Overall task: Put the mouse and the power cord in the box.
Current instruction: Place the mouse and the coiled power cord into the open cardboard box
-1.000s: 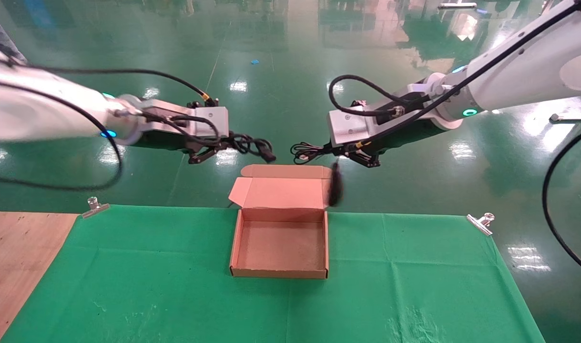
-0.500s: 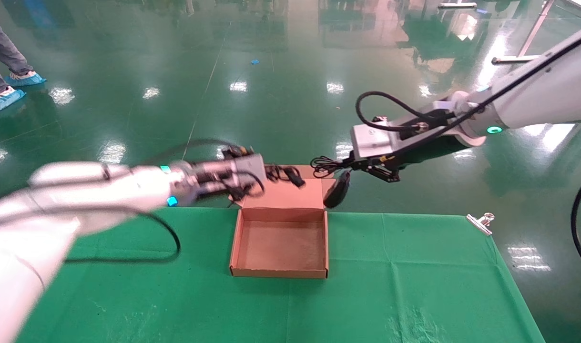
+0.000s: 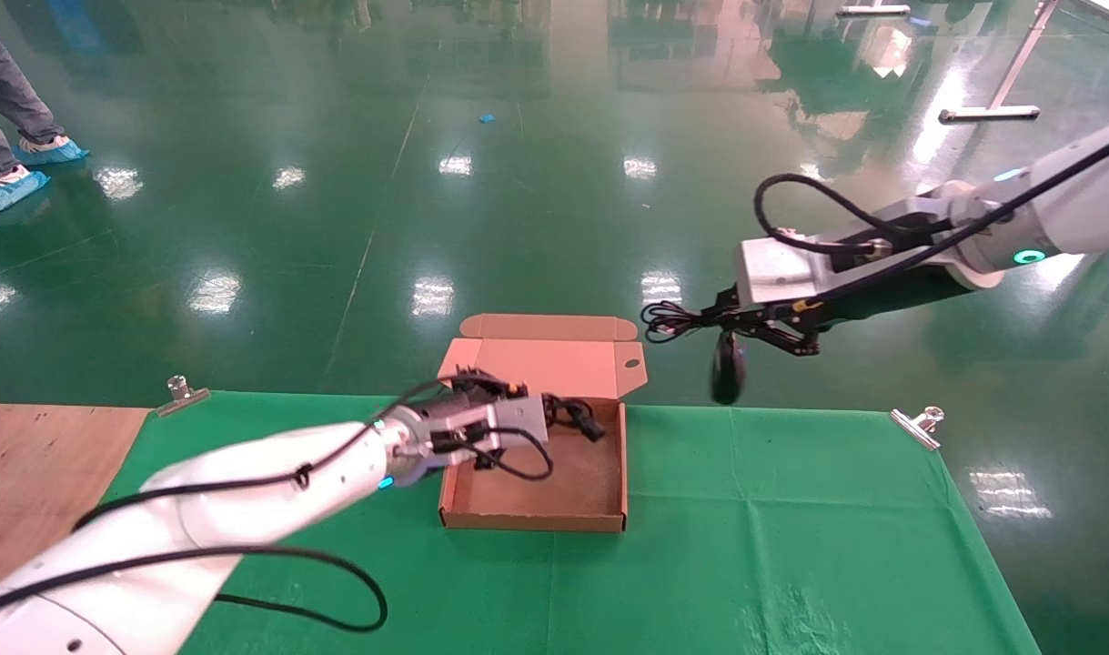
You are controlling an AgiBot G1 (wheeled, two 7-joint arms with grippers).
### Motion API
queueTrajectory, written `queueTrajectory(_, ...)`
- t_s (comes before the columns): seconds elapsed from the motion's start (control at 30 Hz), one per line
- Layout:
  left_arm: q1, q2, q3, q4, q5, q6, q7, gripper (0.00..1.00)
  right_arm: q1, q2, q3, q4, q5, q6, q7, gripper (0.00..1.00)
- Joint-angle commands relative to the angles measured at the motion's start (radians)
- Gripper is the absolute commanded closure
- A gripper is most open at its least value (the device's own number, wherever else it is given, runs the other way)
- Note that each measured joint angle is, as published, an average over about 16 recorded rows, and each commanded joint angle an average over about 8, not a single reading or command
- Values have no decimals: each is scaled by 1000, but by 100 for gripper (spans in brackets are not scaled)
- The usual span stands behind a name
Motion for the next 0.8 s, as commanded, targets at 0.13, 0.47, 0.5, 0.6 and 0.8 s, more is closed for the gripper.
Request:
queueTrajectory(0.13,16,4,84,-13,15,-22,-84,100,-3,16,3,-6,4,-1,-12,100)
queueTrajectory(0.47,11,4,227,-24,-5,-59,-205,55,-13,20,6,-24,8,9,-29,100)
queueTrajectory(0.5,8,4,237,-25,-11,-60,-213,43,-13,20,6,-25,8,10,-31,100)
queueTrajectory(0.6,0,3,265,-27,-31,-64,-228,7,-14,19,7,-29,9,10,-37,100)
queueTrajectory(0.8,-11,2,313,-24,-66,-78,-240,0,-23,19,8,-37,11,9,-48,100)
